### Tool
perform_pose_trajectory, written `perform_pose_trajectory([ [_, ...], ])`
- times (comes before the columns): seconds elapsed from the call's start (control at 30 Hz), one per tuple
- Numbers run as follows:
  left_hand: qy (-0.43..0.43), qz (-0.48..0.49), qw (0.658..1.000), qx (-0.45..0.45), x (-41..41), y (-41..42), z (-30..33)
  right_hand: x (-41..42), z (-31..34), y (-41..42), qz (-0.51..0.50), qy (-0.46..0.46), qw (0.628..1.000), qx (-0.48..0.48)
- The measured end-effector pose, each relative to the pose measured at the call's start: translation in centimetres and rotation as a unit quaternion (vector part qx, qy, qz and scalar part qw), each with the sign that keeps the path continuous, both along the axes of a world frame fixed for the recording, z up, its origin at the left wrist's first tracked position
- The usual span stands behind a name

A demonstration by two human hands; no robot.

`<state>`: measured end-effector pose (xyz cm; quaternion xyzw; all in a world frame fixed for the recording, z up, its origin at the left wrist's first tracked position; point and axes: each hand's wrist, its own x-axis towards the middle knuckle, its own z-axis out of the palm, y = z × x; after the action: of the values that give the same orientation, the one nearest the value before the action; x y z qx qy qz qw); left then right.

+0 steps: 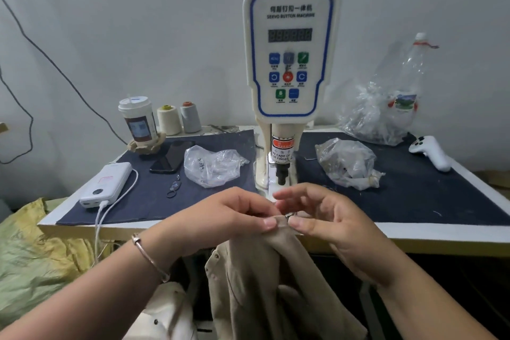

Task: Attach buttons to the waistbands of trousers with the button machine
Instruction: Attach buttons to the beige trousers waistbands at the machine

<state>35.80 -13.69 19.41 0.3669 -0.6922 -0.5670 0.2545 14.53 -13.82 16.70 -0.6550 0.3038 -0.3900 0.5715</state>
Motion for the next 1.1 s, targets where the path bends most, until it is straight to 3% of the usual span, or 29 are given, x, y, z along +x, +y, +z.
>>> perform_pose_trajectory([
  [0.2,-0.048,0.034,0.995,-0.086,-1.0,1.1,1.7,-2.0,0.9,1.0,0.050,-0.035,0.994,0.095],
  [0.43,-0.002,-0.022,0.998,-0.055,-1.4,1.7,1.0,-4.5,2.6,1.3,0.078,0.002,0.993,0.088],
  [0.63,0.139,-0.024,0.989,0.044,-1.1,1.5,-1.4,-5.6,3.1,0.4,0.108,-0.053,0.988,0.097],
  [0.9,0.248,0.123,0.954,0.116,-0.8,0.0,-4.1,-4.5,0.4,-2.5,0.049,-0.036,0.992,0.107],
  [1.1,0.158,0.175,0.970,0.059,0.1,-3.5,-6.5,-3.1,-2.1,-6.0,0.007,-0.024,0.990,0.141],
])
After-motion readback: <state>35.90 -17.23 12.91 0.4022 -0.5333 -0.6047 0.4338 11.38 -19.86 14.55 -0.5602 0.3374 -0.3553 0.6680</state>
